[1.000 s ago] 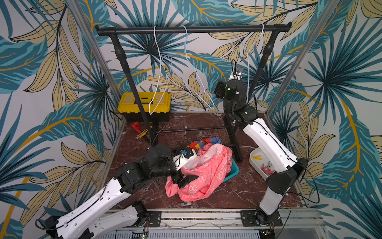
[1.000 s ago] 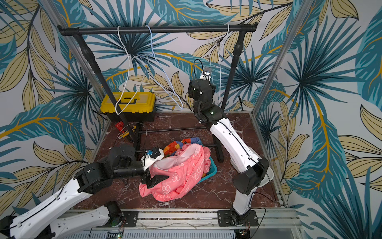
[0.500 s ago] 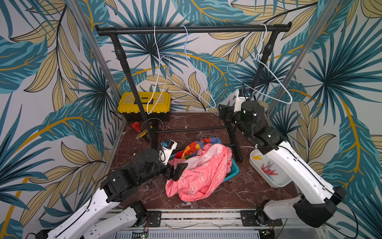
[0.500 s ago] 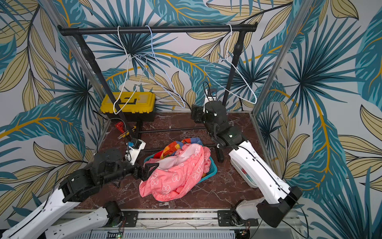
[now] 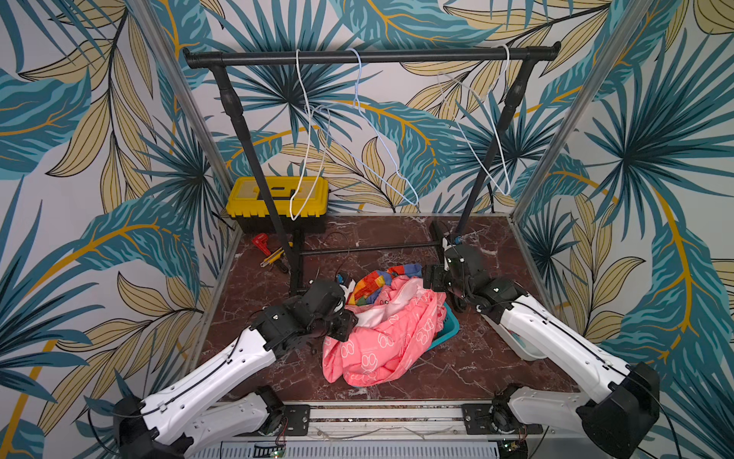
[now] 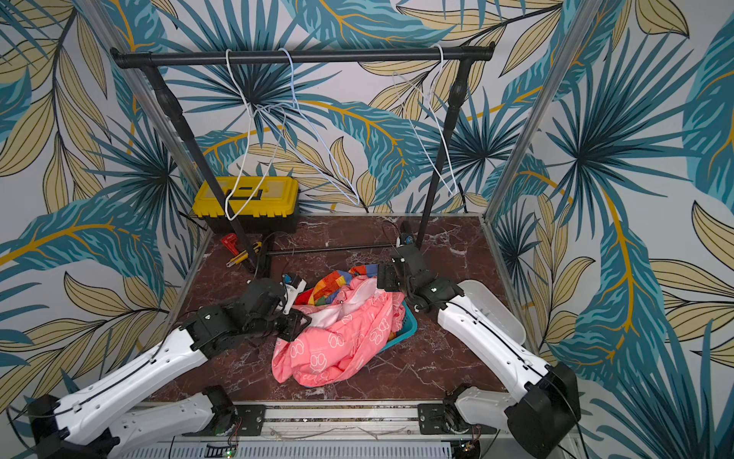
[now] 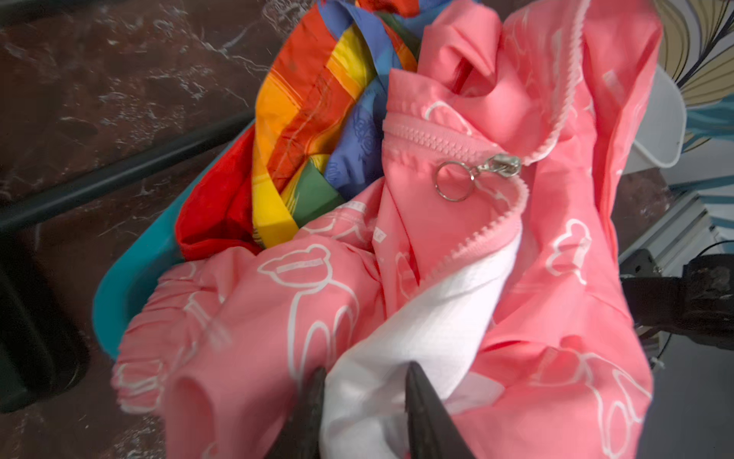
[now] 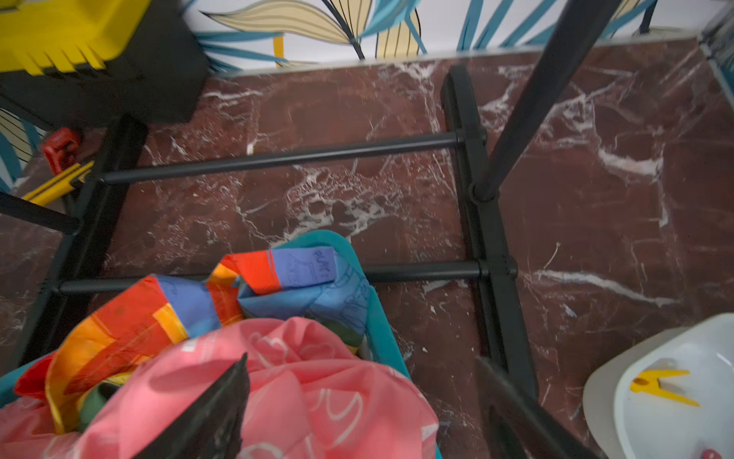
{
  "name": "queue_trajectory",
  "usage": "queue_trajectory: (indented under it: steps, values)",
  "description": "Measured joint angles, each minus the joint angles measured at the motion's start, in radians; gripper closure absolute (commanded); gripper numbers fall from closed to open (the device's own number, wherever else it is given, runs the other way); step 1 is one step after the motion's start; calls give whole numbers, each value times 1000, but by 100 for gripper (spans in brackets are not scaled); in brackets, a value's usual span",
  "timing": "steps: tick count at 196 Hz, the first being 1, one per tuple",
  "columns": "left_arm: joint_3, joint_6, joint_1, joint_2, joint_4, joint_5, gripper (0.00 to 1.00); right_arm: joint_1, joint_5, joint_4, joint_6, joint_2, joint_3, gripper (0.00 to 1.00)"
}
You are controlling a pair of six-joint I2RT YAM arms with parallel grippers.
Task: Remove the clothespins securing jackets to the hanger
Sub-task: Adjust the jacket in the basket.
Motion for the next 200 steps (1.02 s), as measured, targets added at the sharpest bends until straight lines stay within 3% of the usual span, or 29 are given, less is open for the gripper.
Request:
queue_trajectory:
  steps: [34,99,148,200]
  values:
    - [28,5,0,114,48,26,93,-21,-49,26,22,42,-27,11]
    - [63,7,0,340,167,57,100,-3,-213,56,76,70,-113,17]
    - [65,18,-1,475,214,6,100,53,-298,166,148,180,-174,18]
    - [45,18,-3,529,245,-39,100,171,-235,239,269,208,-229,18]
